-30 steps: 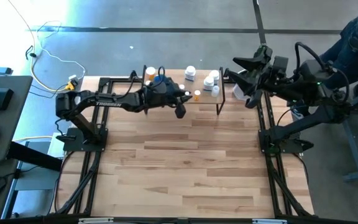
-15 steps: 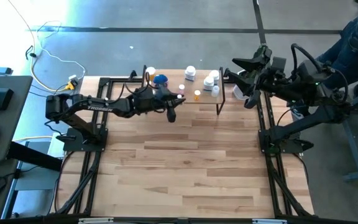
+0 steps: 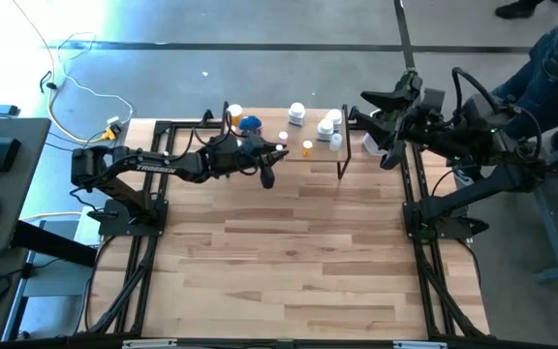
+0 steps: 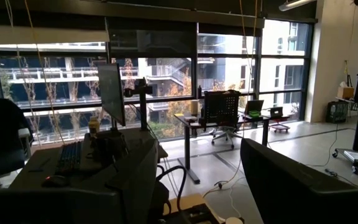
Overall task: Pick and place medicine bottles onto shelf by color
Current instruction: Put the white yellow pill bottle on the shelf
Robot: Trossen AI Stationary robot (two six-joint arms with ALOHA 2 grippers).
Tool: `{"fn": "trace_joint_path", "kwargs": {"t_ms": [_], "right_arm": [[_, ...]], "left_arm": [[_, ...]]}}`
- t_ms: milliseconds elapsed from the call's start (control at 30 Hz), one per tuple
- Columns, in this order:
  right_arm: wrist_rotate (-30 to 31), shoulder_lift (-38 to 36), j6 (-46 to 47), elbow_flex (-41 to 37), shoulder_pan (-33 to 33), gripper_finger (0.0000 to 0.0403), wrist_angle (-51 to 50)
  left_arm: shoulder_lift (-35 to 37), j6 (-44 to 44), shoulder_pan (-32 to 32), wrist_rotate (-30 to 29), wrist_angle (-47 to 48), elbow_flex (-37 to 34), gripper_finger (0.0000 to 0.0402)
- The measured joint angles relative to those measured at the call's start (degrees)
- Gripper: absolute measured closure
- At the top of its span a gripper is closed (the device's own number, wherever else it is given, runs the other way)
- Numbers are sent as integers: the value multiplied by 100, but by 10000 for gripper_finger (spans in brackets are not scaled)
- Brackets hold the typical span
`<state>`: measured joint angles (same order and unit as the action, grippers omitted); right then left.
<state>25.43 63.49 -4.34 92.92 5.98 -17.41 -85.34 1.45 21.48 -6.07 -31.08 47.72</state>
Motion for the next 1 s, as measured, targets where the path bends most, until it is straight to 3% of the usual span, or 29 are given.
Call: {"fn": "trace_joint_path", "kwargs": {"t_ms": [200,467,1000], "right_arm": [[0,56,-13,0,0,180,7],[105,68,-17,0,-2,180,1],[103,67,-17,0,0,180,-48]], "left_arm": [[-137,36,-21,-142,-219,17,329],[-393,44,-293,-1133,-197,234,329],[-936,88,-207,-896,-505,236,329]]}}
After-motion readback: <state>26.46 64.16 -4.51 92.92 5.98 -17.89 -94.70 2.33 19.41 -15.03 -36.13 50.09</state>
